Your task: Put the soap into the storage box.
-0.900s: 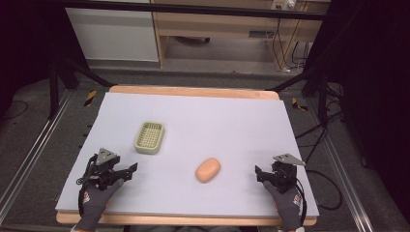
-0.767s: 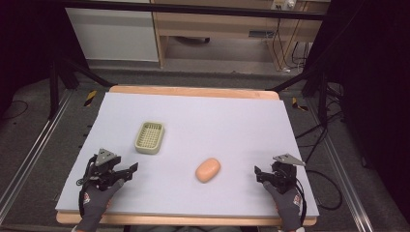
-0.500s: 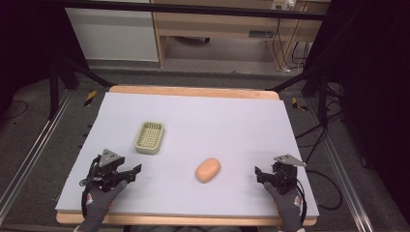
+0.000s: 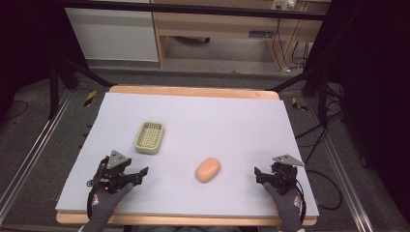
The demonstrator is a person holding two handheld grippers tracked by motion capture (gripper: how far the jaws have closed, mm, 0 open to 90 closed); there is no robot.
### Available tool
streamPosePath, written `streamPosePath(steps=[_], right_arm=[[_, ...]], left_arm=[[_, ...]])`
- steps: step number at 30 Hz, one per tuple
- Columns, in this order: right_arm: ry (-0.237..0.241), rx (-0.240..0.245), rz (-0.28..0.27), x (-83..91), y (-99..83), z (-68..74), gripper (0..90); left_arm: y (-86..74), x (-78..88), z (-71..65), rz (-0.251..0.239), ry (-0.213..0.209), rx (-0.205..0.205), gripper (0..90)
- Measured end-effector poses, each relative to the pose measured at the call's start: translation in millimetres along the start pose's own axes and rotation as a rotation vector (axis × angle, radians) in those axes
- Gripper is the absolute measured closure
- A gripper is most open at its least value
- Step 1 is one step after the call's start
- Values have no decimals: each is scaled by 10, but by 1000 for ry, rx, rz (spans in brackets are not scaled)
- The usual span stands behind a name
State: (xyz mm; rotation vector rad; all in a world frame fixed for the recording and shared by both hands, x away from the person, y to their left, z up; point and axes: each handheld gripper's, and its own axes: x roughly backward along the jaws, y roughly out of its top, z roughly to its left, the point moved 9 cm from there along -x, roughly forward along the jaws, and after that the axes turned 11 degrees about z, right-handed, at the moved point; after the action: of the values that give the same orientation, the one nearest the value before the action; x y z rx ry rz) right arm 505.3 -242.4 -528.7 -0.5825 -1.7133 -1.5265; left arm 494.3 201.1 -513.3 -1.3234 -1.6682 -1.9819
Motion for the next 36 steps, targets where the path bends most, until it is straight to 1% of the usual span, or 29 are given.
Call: streamPosePath(steps=[3, 5, 8, 9, 11, 12, 15, 18, 20, 26, 29, 32, 36], right_arm=[[-8, 3, 6, -3, -4, 5, 91], [-13, 5, 4, -2, -3, 10, 91], [-16, 6, 7, -6, -6, 2, 91], [-13, 3, 7, -2, -6, 1, 90], [-11, -1, 7, 2, -6, 4, 90], [-9, 5, 4, 3, -4, 8, 88], [-12, 5, 4, 1, -2, 10, 88], [-11, 3, 0, 6, -2, 6, 83], [-10, 3, -1, 7, -1, 7, 83], [-11, 7, -11, 15, 11, 9, 82], [-11, 4, -9, 14, 11, 9, 81], [-9, -3, -12, 16, 15, 7, 80], [-10, -1, -19, 24, 21, 16, 77]], left_arm=[[2, -5, -37, -1, -3, -7, 251], [16, -7, -82, -3, -17, -11, 249], [26, -18, -115, -2, -25, -16, 247], [38, -25, -139, 1, -27, -25, 246], [46, -30, -151, -2, -29, -25, 244], [52, -31, -161, -2, -30, -28, 243], [79, -31, -216, -6, -48, -26, 241], [97, -36, -251, -9, -54, -30, 239], [109, -36, -271, -8, -49, -39, 237], [148, -41, -363, -8, -58, -58, 231], [162, -42, -383, -8, -60, -63, 229], [187, -45, -398, -4, -60, -79, 228], [210, -49, -408, -1, -60, -83, 225]])
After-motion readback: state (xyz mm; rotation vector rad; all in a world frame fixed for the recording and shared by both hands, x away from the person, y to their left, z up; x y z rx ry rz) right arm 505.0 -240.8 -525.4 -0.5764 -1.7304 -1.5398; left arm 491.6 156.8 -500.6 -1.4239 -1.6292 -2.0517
